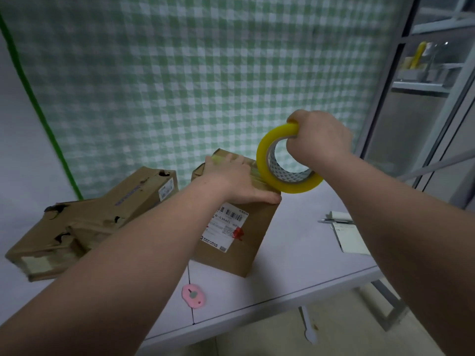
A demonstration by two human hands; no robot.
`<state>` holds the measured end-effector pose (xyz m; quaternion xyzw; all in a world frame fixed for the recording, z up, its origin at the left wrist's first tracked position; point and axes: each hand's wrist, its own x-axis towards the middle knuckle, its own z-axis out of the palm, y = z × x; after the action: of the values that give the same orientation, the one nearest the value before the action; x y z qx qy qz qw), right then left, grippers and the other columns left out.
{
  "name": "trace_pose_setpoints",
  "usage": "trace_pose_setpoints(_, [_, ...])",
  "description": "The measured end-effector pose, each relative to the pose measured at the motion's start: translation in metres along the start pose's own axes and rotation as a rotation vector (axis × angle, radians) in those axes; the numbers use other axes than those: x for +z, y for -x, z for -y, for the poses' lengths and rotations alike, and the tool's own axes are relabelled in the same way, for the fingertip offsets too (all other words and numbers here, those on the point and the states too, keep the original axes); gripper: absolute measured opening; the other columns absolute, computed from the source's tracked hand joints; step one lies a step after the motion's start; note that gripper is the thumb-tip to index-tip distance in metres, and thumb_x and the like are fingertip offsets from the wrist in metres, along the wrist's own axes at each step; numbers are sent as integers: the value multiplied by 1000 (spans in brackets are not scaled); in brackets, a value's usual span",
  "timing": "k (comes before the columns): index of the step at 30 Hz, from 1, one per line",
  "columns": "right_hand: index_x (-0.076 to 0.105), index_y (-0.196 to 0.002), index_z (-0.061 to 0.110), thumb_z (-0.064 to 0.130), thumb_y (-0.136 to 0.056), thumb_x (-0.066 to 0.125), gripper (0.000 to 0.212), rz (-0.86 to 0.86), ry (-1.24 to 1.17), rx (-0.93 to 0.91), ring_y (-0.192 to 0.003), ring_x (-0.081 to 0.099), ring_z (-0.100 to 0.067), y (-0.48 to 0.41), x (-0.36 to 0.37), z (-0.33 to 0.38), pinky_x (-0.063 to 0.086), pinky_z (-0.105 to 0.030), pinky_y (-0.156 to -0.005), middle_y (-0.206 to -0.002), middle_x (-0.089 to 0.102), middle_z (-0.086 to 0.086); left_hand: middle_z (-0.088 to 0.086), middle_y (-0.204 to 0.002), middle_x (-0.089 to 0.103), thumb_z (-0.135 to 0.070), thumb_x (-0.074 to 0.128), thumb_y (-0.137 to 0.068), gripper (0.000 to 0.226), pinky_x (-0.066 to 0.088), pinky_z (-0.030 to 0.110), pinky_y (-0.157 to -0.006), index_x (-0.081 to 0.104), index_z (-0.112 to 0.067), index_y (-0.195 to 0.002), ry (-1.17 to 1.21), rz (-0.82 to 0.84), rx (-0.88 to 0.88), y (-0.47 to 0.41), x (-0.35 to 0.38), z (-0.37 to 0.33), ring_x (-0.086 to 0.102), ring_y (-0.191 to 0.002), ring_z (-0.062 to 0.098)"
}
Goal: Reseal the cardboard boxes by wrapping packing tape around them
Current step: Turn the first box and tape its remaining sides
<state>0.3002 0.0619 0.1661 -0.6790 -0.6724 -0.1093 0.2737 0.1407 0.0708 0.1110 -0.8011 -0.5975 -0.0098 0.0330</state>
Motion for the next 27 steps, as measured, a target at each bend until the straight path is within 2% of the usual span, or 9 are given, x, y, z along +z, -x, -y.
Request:
trace_pose_setpoints(3, [53, -129, 32, 24, -84, 56, 45, 26, -94, 65, -94, 55, -23, 7, -5, -12, 38, -34, -68, -113, 62, 1, -11, -152, 27, -96, 34, -52, 109, -3, 66, -110, 34, -33, -142, -21, 17, 72, -1, -5, -4, 7, -145, 24])
trace_pose_setpoints(5, [52, -129, 31, 25, -82, 58, 48, 51, -158, 115, -87, 50, -20, 15, -7, -20, 39, -33, -67, -109, 62, 1, -11, -156, 20, -91, 37, -59, 103, -7, 67, -108, 34, -33, -144, -55, 6, 113, 2, -7, -6, -2, -146, 26])
trace_pose_setpoints(8, [50, -129, 28, 26, -78, 66, 54, 175, -332, 201, -89, 55, -22, 31, -11, -29, 42, -31, -67, -103, 58, -1, -8, -159, 7, -80, 47, -71, 89, -11, 68, -107, 35, -32, -144, -95, -16, 166, 9, -3, -11, -11, -146, 26])
trace_pose_setpoints(13, [50, -123, 29, 22, -67, 83, 65, 442, -816, 345, -93, 60, -23, 76, -3, -31, 53, -34, -71, -110, 56, -3, -7, -160, 0, -57, 60, -79, 78, 1, 68, -108, 27, -36, -146, -173, -82, 187, 27, 23, -14, -8, -146, 27])
trace_pose_setpoints(15, [49, -119, 30, 21, -65, 84, 65, 436, -861, 344, -94, 62, -25, 98, 16, -27, 55, -39, -78, -107, 59, -3, -6, -160, -5, -46, 59, -84, 71, 9, 65, -111, 27, -35, -146, -149, -86, 178, 36, 36, -13, -9, -146, 27])
trace_pose_setpoints(20, [44, -115, 31, 21, -66, 85, 65, 412, -987, 323, -85, 57, -12, 147, 57, -12, 50, -33, -73, -94, 54, 9, -6, -159, -15, -21, 54, -92, 65, 14, 55, -115, 23, -34, -148, -121, -59, 142, 57, 65, -1, -13, -145, 27])
trace_pose_setpoints(22, [43, -113, 31, 22, -66, 85, 64, 414, -1021, 320, -86, 56, -14, 160, 73, -5, 51, -36, -76, -93, 53, 12, -7, -159, -9, -21, 52, -94, 60, 13, 55, -115, 27, -32, -147, -88, -43, 133, 65, 74, 6, -10, -146, 26])
trace_pose_setpoints(25, [43, -109, 35, 24, -65, 85, 62, 419, -1039, 319, -91, 58, -21, 177, 97, 7, 51, -40, -79, -98, 58, 6, -7, -159, 10, -13, 49, -95, 54, 13, 49, -115, 35, -26, -145, -16, -24, 121, 75, 86, 16, -1, -147, 21])
trace_pose_setpoints(27, [43, -104, 38, 26, -64, 84, 58, 409, -1056, 324, -94, 59, -23, 185, 112, 15, 50, -40, -80, -102, 60, 1, -3, -153, 31, -8, 48, -92, 49, 21, 38, -113, 46, -21, -139, 104, -85, 104, 84, 96, 25, 19, -144, 19])
